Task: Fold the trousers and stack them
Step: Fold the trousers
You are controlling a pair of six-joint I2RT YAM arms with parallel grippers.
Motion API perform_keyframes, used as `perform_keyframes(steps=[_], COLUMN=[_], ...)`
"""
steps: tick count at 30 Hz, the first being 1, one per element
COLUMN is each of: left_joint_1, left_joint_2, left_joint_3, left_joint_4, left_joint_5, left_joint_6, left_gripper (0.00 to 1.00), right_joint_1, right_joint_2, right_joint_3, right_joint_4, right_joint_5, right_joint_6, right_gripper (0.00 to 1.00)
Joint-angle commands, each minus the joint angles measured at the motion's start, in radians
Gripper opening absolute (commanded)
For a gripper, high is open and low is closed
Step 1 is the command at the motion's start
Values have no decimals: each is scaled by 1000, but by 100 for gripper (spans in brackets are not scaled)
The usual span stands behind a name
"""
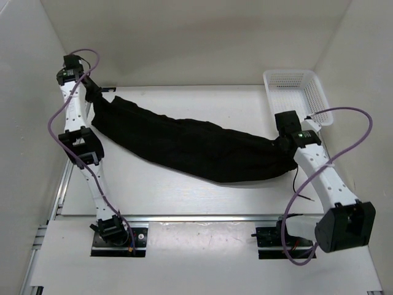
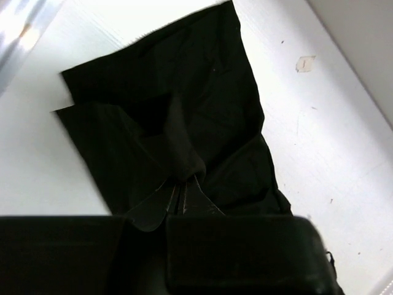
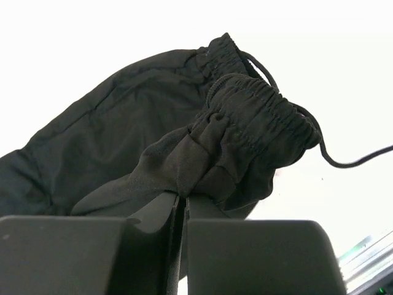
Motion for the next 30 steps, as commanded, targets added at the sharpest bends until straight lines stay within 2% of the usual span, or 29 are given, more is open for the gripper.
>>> perform_keyframes(steps=[1, 4, 10, 11, 12, 13, 14, 16, 17, 18, 19, 20, 24, 25, 26, 28, 29, 30], left_joint_1=[-17, -27, -38, -38, -47, -47, -47, -57, -57, -57, -57, -57, -57, -43, -43, -32, -21, -8], left_joint_2=[16, 106, 203, 217, 217, 217, 226, 196, 179, 133, 109, 81, -86, -118, -147, -218, -235, -258], left_joint_3=[65, 137, 223, 223, 223, 223, 223, 176, 153, 132, 99, 87, 41, -28, -65, -150, -251, -305], left_joint_4=[32, 71, 190, 225, 239, 239, 239, 239, 239, 239, 239, 230, 178, 178, 178, 178, 178, 178], left_joint_5=[45, 74, 125, 134, 157, 166, 166, 175, 165, 151, 116, 99, 23, 23, 23, 23, 23, 23], left_joint_6=[5, -5, -69, -83, -95, -95, -95, -77, -66, -57, -36, -23, 0, 9, 24, 34, 34, 34], left_gripper=[10, 10, 10, 12, 19, 31, 51, 67, 83, 86, 97, 100, 100, 97, 90, 66, 34, 24], right_joint_1=[-17, -42, -94, -106, -128, -128, -128, -128, -128, -128, -128, -137, -146, -146, -146, -146, -146, -146], right_joint_2=[52, 133, 187, 187, 198, 198, 198, 171, 155, 120, 100, 78, -38, -58, -101, -147, -191, -211], right_joint_3=[56, 56, 33, 24, 23, 33, 33, 42, 28, 28, 13, -4, -52, -81, -98, -136, -177, -200], right_joint_4=[65, 75, 131, 154, 154, 154, 154, 154, 154, 154, 154, 142, 88, 76, 61, 30, 19, 6], right_joint_5=[97, 97, 70, 30, 11, 2, 2, -27, -27, -39, -40, -58, -101, -124, -136, -174, -219, -246], right_joint_6=[-29, -20, 0, -21, -33, -43, -56, -66, -79, -95, -95, -107, -129, -129, -129, -116, -107, -90], right_gripper=[0, 0, 0, 6, 13, 19, 39, 59, 75, 79, 83, 88, 91, 91, 91, 85, 84, 78])
